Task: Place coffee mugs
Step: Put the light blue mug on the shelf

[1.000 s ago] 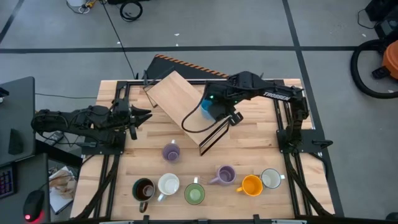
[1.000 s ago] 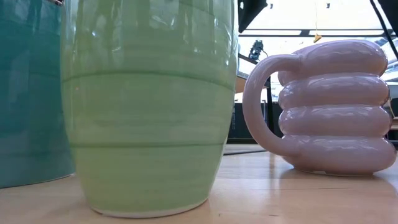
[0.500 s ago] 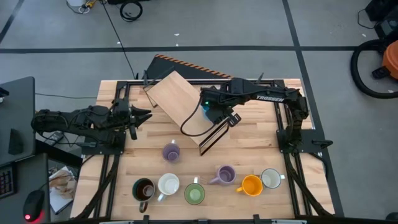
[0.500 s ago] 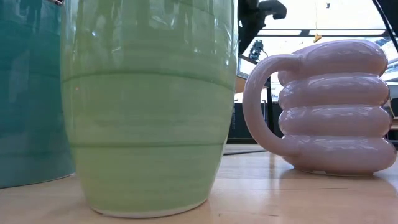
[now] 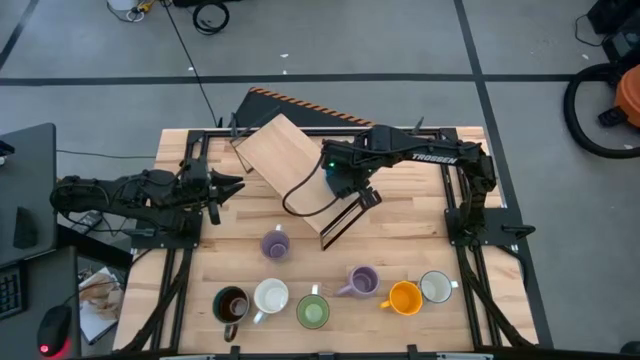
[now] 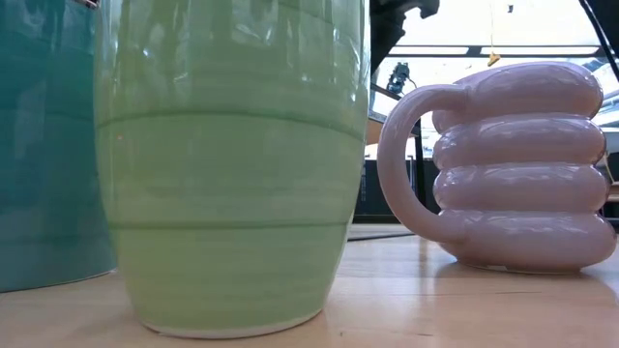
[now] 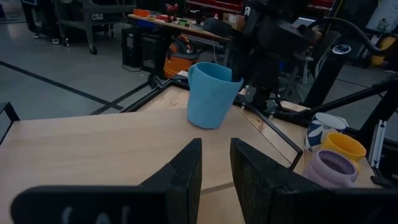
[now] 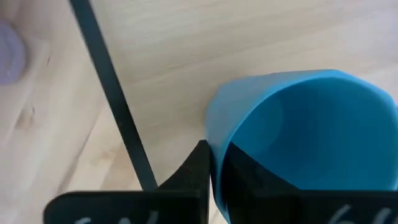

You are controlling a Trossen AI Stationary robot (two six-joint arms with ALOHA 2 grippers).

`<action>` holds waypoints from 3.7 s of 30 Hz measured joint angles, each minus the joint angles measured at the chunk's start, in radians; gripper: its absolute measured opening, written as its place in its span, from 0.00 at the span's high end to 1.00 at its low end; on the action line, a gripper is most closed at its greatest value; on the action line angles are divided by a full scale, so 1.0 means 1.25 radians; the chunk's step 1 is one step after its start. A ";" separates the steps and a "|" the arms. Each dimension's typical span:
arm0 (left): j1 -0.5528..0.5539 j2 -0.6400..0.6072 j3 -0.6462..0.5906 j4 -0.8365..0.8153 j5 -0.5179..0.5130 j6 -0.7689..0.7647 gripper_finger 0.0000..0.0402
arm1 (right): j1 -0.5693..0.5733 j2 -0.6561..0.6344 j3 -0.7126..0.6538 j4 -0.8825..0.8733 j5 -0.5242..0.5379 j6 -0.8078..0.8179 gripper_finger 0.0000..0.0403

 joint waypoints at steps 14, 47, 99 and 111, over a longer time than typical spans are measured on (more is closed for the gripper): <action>0.000 0.000 0.000 0.001 0.000 0.000 0.78 | 0.000 -0.002 0.001 0.052 -0.087 0.336 0.92; 0.000 0.000 0.000 -0.001 0.005 0.000 0.78 | -0.005 0.001 0.000 0.145 -0.022 0.216 0.70; 0.000 0.000 0.000 -0.004 0.021 0.000 0.78 | -0.007 0.000 0.000 0.149 0.084 -0.153 0.56; 0.000 0.000 0.000 -0.006 0.021 0.012 0.78 | -0.031 0.000 0.000 0.164 0.067 -0.203 0.56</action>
